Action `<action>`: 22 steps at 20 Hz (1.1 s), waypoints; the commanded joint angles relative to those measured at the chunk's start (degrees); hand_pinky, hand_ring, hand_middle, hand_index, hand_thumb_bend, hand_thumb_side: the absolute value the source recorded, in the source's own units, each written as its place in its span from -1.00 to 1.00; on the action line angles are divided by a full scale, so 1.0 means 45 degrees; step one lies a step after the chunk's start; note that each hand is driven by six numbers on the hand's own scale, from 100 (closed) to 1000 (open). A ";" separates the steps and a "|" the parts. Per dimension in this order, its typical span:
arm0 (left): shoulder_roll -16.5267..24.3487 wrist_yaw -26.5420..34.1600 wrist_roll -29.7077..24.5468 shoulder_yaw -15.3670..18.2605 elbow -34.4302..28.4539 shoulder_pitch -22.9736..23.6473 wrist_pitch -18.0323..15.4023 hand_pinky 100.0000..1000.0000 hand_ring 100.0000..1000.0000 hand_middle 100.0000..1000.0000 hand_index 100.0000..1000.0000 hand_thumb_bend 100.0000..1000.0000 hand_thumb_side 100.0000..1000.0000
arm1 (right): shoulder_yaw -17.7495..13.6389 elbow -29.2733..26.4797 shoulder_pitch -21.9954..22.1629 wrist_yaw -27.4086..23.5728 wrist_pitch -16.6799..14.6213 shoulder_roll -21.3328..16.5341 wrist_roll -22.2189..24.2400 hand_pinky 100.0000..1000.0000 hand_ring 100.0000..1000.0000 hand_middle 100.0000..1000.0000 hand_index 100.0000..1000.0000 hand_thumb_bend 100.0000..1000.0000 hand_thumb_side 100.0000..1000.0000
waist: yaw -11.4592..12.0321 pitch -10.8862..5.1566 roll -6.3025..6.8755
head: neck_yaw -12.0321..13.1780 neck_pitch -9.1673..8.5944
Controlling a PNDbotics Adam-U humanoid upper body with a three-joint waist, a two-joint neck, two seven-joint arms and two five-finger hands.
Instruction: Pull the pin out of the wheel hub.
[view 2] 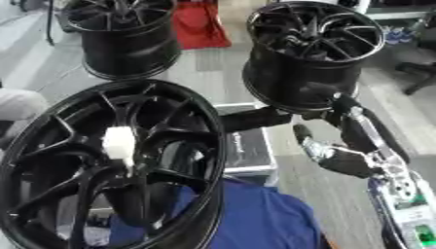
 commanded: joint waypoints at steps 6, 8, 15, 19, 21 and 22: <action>-0.0295 -0.1637 0.0346 0.1155 0.1447 0.0839 -0.0152 0.42 0.44 0.58 0.84 0.11 -0.07 | -0.0075 -0.0081 -0.0183 0.0006 0.0001 -0.0200 -0.0033 0.38 1.00 0.63 0.77 -0.61 -0.86 | -0.0011 -0.0084 -0.0023 | 0.0047 0.0058; -0.0591 -0.1656 0.0727 0.1503 0.1210 0.0871 -0.0149 0.35 0.38 0.51 0.79 0.01 -0.08 | -0.0075 -0.0080 -0.0183 0.0003 0.0000 -0.0190 -0.0028 0.38 1.00 0.63 0.77 -0.62 -0.86 | 0.0033 -0.0085 -0.0053 | 0.0024 0.0058; -0.2464 -0.0362 0.2157 0.2727 -0.0822 0.0923 -0.1086 0.17 0.22 0.34 0.65 -0.42 -0.04 | -0.0068 -0.0064 -0.0208 -0.0034 0.0002 -0.0075 -0.0014 0.38 1.00 0.63 0.77 -0.62 -0.86 | 0.0103 -0.0052 -0.0227 | 0.0024 0.0058; -0.3706 0.0404 0.2924 0.3657 -0.2068 0.1313 -0.1590 0.09 0.15 0.26 0.59 -0.64 -0.08 | -0.0063 -0.0053 -0.0260 -0.0066 0.0003 0.0026 -0.0009 0.38 1.00 0.63 0.77 -0.63 -0.86 | 0.0135 0.0011 -0.0353 | 0.0029 0.0058; -0.4315 0.0779 0.3299 0.4080 -0.2677 0.1515 -0.1423 0.07 0.14 0.23 0.56 -0.70 -0.10 | -0.0070 -0.0040 -0.0272 -0.0076 0.0008 0.0098 -0.0013 0.38 1.00 0.63 0.77 -0.63 -0.86 | 0.0110 0.0037 -0.0435 | 0.0015 0.0054; -0.4633 0.0975 0.3495 0.4246 -0.2995 0.1613 -0.1359 0.07 0.13 0.23 0.55 -0.71 -0.10 | -0.0076 -0.0041 -0.0286 -0.0078 0.0005 0.0130 -0.0016 0.38 1.00 0.63 0.77 -0.63 -0.86 | 0.0100 0.0052 -0.0479 | 0.0010 0.0024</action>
